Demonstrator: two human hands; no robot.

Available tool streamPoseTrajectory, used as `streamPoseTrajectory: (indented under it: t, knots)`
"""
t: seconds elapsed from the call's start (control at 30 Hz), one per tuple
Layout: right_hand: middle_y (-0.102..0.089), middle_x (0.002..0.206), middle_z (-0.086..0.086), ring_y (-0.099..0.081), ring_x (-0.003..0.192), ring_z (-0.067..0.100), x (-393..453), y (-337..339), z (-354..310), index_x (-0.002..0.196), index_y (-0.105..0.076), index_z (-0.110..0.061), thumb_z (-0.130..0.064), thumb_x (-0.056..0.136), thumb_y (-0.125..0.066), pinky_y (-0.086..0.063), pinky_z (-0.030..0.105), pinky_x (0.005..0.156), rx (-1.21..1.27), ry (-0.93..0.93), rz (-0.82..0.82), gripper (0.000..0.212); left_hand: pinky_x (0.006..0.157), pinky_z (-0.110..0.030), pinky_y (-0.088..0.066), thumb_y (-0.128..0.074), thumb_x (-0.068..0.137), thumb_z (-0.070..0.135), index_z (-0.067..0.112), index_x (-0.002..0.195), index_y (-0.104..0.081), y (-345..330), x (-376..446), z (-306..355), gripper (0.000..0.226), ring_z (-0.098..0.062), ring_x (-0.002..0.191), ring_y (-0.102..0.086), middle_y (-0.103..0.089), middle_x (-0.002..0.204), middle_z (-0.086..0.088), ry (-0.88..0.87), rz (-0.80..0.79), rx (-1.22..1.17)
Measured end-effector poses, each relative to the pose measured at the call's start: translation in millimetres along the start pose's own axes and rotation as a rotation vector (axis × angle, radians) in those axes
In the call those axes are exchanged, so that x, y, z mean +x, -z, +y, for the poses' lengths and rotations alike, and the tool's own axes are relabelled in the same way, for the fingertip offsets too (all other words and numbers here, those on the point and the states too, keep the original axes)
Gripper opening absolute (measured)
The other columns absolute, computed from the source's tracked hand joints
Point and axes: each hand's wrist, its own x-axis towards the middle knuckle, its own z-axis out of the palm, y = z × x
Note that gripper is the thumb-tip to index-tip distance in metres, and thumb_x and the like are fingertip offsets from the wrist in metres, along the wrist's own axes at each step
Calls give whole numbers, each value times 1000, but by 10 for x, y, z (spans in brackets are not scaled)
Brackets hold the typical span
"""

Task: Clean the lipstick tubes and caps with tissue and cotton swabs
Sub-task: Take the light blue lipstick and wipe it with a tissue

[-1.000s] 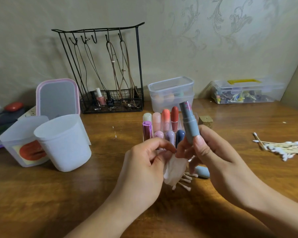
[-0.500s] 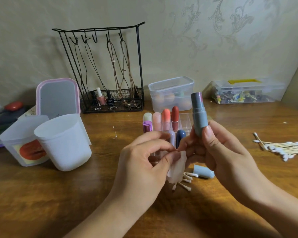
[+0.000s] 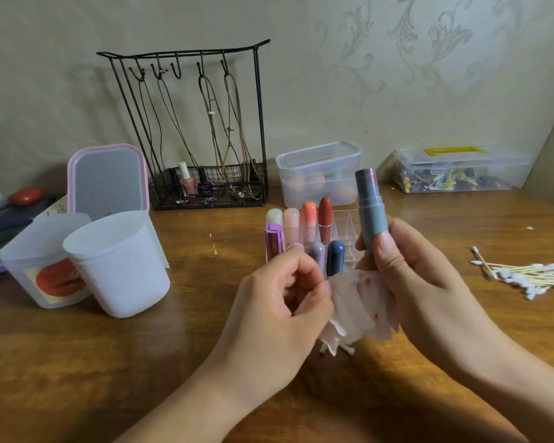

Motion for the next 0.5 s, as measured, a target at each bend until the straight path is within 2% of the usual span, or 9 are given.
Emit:
streamPoseTrajectory:
  t: [0.07, 0.17, 0.2, 0.27, 0.33, 0.4, 0.47, 0.5]
  knots:
    - [-51, 67, -12, -42, 57, 0, -7, -2, 5, 85, -52, -26, -52, 94, -39, -35, 15, 50, -156, 79, 34, 30, 67, -18, -50, -62, 88, 12, 21, 91, -60, 10, 15, -7, 10, -13, 76, -64, -68, 81, -3, 132, -43, -162]
    - [-51, 60, -13, -42, 50, -1, -7, -1, -21, 84, -50, -24, -47, 98, -41, -34, 15, 44, -135, 107, 62, 29, 81, -17, -48, -65, 84, 24, 17, 111, -63, 26, 25, 6, 28, -6, 95, -66, -73, 95, 1, 355, -235, -510]
    - [-50, 58, -9, -42, 47, 0, -4, 8, -24, 86, -51, -20, -47, 96, -41, -35, 17, 42, -102, 88, 58, 31, 85, -19, -48, -66, 81, 27, 15, 111, -65, 20, 17, 9, 32, -8, 100, -66, -73, 100, 0, 385, -296, -546]
    - [-52, 60, 0, -43, 47, 2, 1, 16, -18, 92, -52, -11, -51, 98, -39, -36, 23, 40, -129, 88, 45, 42, 83, -25, -50, -68, 81, 25, 14, 104, -70, 0, 4, 17, 25, -15, 95, -68, -74, 98, -4, 376, -359, -500]
    - [-54, 66, 4, -43, 51, 4, 8, 29, -10, 91, -53, -20, -53, 98, -39, -38, 31, 44, -229, 132, 60, 36, 76, -25, -50, -68, 82, 17, 14, 94, -73, -1, 6, 20, 14, -15, 86, -68, -74, 90, -6, 378, -298, -450]
    - [-51, 64, 2, -40, 51, 4, 25, 58, -6, 85, -52, -31, -54, 94, -40, -34, 27, 43, -238, 171, 83, 28, 72, -22, -51, -65, 87, 6, 14, 90, -73, 22, 28, 14, 12, -16, 82, -70, -75, 85, -6, 381, -207, -385]
    - [-49, 62, 7, -41, 49, 6, 43, 74, -31, 85, -54, -29, -49, 96, -45, -34, 22, 42, -12, 166, 78, 24, 72, -20, -52, -59, 91, 5, 17, 90, -74, 43, 44, -5, 19, -14, 84, -71, -75, 84, -2, 367, -136, -300]
    - [-50, 61, 11, -42, 48, 10, 47, 82, -39, 89, -55, -20, -45, 96, -46, -36, 21, 43, 135, 154, 57, 27, 73, -20, -51, -59, 92, 8, 18, 89, -75, 49, 48, -11, 19, -12, 86, -70, -75, 84, 0, 371, -111, -288]
